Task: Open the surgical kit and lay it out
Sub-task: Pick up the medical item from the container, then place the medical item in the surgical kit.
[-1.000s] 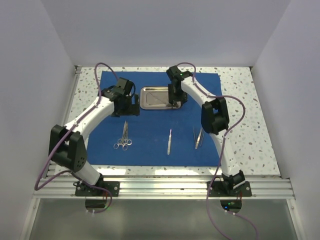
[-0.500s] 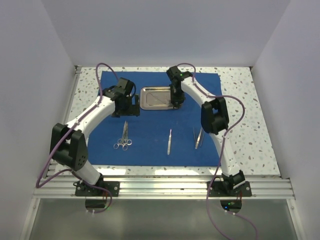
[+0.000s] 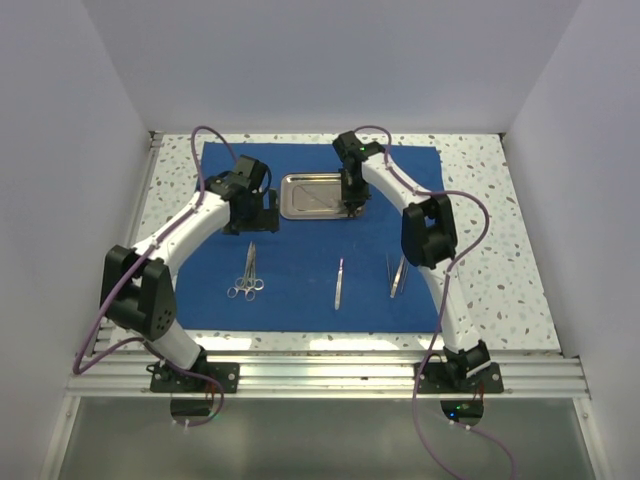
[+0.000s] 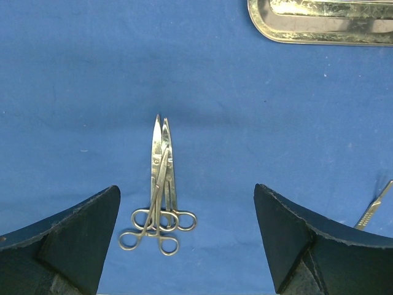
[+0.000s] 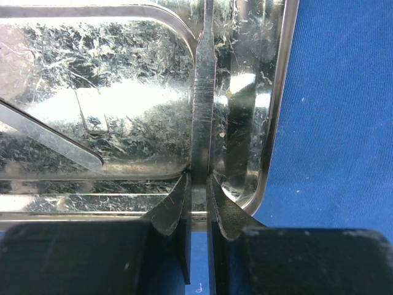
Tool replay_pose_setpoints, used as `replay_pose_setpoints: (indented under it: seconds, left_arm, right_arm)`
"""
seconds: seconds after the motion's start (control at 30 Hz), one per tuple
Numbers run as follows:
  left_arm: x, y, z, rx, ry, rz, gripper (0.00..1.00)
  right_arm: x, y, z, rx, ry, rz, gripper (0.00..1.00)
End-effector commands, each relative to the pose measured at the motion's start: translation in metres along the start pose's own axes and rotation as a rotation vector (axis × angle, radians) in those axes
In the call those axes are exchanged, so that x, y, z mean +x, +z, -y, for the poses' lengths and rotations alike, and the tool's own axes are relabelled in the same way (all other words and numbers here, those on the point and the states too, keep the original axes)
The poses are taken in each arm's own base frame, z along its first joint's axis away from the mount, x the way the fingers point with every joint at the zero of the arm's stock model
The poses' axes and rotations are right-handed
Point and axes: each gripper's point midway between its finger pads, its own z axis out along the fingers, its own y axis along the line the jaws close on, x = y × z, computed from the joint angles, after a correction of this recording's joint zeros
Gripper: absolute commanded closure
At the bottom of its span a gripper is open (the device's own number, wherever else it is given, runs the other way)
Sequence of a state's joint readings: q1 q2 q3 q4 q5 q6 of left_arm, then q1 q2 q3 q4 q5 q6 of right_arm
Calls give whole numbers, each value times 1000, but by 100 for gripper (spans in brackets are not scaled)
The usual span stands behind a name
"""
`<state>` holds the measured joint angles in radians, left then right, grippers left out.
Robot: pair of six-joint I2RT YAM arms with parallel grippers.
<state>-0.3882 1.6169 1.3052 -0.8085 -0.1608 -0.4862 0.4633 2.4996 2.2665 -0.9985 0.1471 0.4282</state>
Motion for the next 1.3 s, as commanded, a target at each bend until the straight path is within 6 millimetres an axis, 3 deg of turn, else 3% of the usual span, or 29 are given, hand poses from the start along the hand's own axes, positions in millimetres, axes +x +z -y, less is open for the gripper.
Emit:
replay_pose_setpoints:
  seconds: [0.0,0.07,0.17,0.23,0.27,0.33,0.37,0.57,0.7,0.77,0.8,0.87,0.9,1.0,1.07,1.1,1.13,1.23,1.27]
  left_arm:
    - [-16,-2,3,12,4,34,6]
    - [-18,-1,6,20,4,38,6]
    - [-22,-1,9,33,8,44,6]
    - [-25,0,11,39,10,50,6]
    - [-27,0,13,45,12,54,6]
    - [-30,2,15,50,17,57,6]
    - [-32,2,16,53,17,59,6]
    - [-51,10,30,81,18,70,6]
    - [-73,26,45,80,-20,67,7]
    - [-80,33,51,76,-45,59,8]
    - [-89,41,58,79,-52,62,9]
    - [-96,49,64,71,-72,53,9]
    - [-108,56,73,76,-75,63,9]
    - [-123,66,92,74,-83,68,10]
    - [-126,71,99,70,-95,59,10]
    - [-129,76,107,77,-95,63,10]
    - [-129,78,110,76,-109,60,11]
    - [-125,87,118,80,-123,54,12]
    - [-124,89,120,78,-120,56,13]
  right_arm:
    - [14,4,0,9,-17,-68,100]
    - [2,-15,-4,-11,0,-30,100]
    - [-23,-61,-9,-65,35,58,100]
    - [-27,-79,-10,-85,51,81,100]
    - [-33,-101,-10,-106,66,112,100]
    - [-26,-112,-8,-116,75,106,100]
    - [-28,-132,-7,-136,85,135,100]
    - [20,-162,1,-189,106,93,100]
    - [73,-178,-3,-224,76,57,100]
    - [97,-178,-13,-258,67,25,100]
    - [122,-171,-23,-275,39,-17,100]
    - [143,-171,-34,-306,33,-44,100]
    - [163,-167,-44,-327,5,-82,100]
    - [189,-163,-59,-347,-7,-125,100]
    - [196,-161,-62,-352,10,-137,100]
    - [200,-159,-61,-346,11,-149,97]
    - [201,-157,-59,-332,13,-150,65]
    - [198,-162,-54,-310,2,-146,22]
    - [195,-165,-52,-301,-3,-134,15]
